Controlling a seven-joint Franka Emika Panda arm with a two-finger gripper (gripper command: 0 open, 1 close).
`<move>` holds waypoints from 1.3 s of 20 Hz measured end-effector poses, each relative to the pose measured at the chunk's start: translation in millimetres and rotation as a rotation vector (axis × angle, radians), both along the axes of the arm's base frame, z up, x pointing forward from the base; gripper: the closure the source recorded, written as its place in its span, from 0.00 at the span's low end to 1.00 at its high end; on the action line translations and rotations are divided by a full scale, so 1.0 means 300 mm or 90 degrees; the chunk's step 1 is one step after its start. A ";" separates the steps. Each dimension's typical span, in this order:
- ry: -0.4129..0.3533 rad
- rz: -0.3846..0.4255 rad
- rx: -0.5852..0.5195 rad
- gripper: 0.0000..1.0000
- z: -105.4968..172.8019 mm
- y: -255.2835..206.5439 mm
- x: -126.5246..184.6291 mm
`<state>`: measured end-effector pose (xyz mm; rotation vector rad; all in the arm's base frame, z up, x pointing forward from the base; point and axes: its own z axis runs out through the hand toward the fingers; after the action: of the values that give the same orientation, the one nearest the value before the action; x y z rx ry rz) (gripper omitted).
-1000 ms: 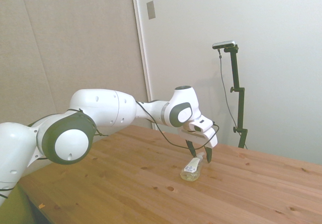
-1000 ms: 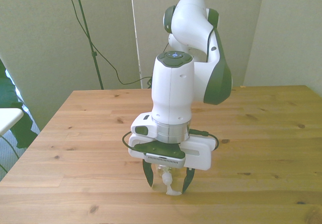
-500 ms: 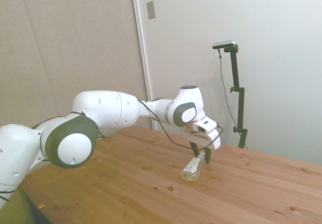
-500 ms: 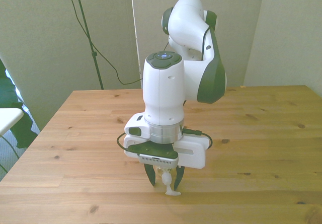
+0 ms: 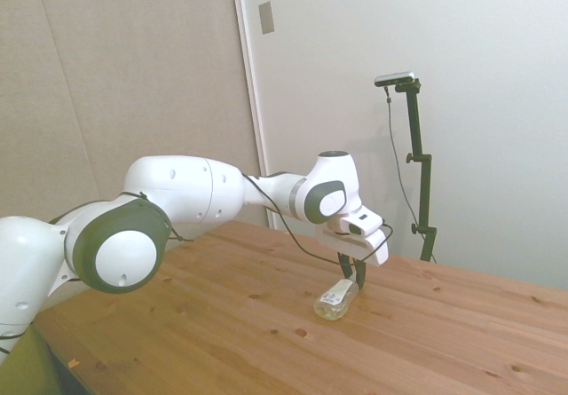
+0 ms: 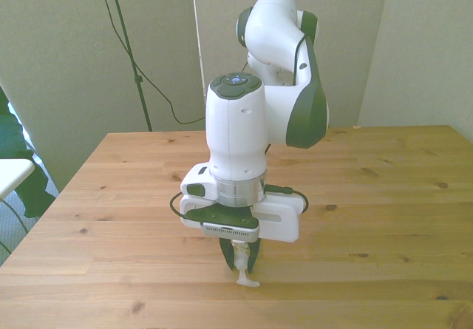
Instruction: Stand the sanitizer
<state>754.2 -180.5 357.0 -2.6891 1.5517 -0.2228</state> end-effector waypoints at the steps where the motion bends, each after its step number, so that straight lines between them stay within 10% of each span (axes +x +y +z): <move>1: 0.000 -0.003 0.000 1.00 0.000 0.006 0.001; 10: -0.157 -0.059 -0.050 1.00 0.121 0.249 0.019; 26: -0.437 -0.134 -0.148 1.00 0.230 0.464 -0.304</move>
<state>663.1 -41.4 426.0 -2.1888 1.6178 -1.2416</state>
